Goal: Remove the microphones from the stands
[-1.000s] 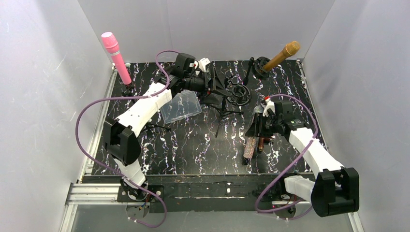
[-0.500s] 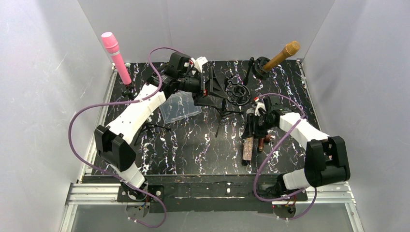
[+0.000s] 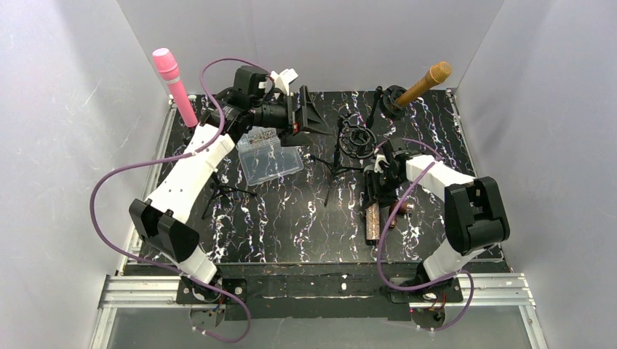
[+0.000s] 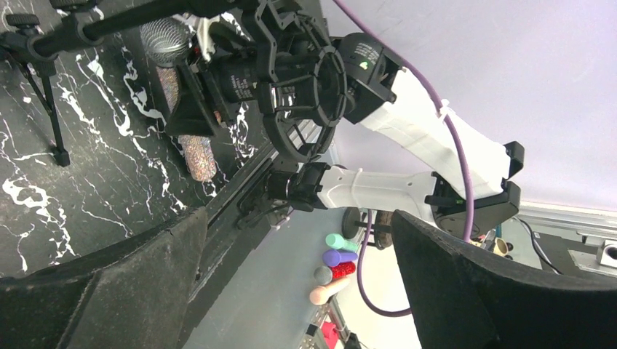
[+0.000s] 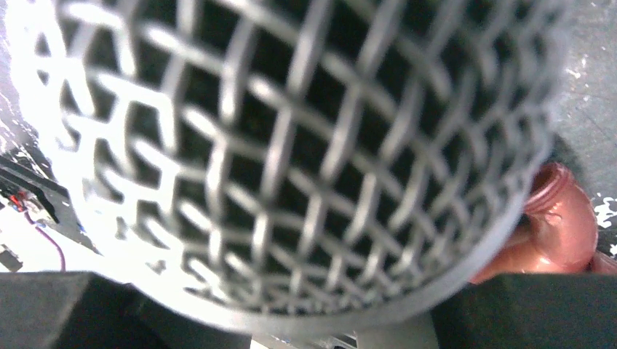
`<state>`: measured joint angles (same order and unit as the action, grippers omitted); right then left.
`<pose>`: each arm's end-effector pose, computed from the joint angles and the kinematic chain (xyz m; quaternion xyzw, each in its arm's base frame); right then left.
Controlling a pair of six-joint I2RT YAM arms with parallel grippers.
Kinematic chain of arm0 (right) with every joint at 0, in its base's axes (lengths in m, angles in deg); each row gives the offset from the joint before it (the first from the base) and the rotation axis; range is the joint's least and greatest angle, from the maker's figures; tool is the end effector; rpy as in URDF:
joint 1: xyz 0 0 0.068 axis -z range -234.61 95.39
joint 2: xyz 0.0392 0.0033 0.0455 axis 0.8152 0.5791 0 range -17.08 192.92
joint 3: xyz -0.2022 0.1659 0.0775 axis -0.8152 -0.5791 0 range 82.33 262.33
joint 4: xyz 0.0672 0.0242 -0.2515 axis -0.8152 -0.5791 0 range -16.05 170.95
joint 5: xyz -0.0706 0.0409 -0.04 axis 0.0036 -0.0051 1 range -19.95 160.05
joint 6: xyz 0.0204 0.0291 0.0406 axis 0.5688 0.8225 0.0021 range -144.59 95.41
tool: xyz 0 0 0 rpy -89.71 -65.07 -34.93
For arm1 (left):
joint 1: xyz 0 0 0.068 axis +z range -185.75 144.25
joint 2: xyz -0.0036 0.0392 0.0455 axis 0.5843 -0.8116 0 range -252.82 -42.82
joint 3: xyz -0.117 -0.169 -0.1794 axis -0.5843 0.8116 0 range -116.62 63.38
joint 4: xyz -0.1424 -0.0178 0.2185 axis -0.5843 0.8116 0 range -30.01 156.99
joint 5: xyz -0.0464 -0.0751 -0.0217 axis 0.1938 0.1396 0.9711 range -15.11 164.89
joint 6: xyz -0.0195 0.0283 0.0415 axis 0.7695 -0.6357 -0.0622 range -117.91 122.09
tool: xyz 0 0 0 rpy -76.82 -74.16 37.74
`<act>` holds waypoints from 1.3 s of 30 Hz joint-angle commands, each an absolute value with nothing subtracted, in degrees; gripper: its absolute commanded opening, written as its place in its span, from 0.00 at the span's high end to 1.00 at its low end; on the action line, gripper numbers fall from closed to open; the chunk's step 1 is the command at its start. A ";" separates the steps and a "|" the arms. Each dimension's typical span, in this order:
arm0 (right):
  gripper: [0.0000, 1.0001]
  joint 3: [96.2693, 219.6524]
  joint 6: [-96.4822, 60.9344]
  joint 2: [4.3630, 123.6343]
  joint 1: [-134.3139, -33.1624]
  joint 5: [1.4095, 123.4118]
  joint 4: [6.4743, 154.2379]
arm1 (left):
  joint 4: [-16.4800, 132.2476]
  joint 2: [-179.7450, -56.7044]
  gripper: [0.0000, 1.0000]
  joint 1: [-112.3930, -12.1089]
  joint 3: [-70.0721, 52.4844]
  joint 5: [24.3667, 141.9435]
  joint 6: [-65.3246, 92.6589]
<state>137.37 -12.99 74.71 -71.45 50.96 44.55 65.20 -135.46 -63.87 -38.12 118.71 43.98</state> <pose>0.2757 0.0956 0.1758 -0.0688 0.9734 0.1945 0.0998 0.3099 -0.1934 0.4807 0.1940 0.6630 -0.5972 0.4077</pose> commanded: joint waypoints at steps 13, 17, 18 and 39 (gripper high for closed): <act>0.69 143.84 -14.16 82.87 -73.24 58.30 40.79 | 66.41 -130.67 0.02 -60.80 -42.54 122.83 44.92; 0.65 143.45 -14.07 82.99 -73.20 58.47 40.69 | 66.57 -130.70 0.02 -60.65 -42.51 122.87 45.09; 0.63 143.23 -14.05 82.82 -73.24 58.54 40.62 | 66.53 -130.81 0.02 -60.63 -42.45 122.88 45.15; 0.44 144.74 -14.76 83.07 -73.24 61.08 36.58 | 66.50 -132.61 0.02 -60.03 -45.04 123.33 44.47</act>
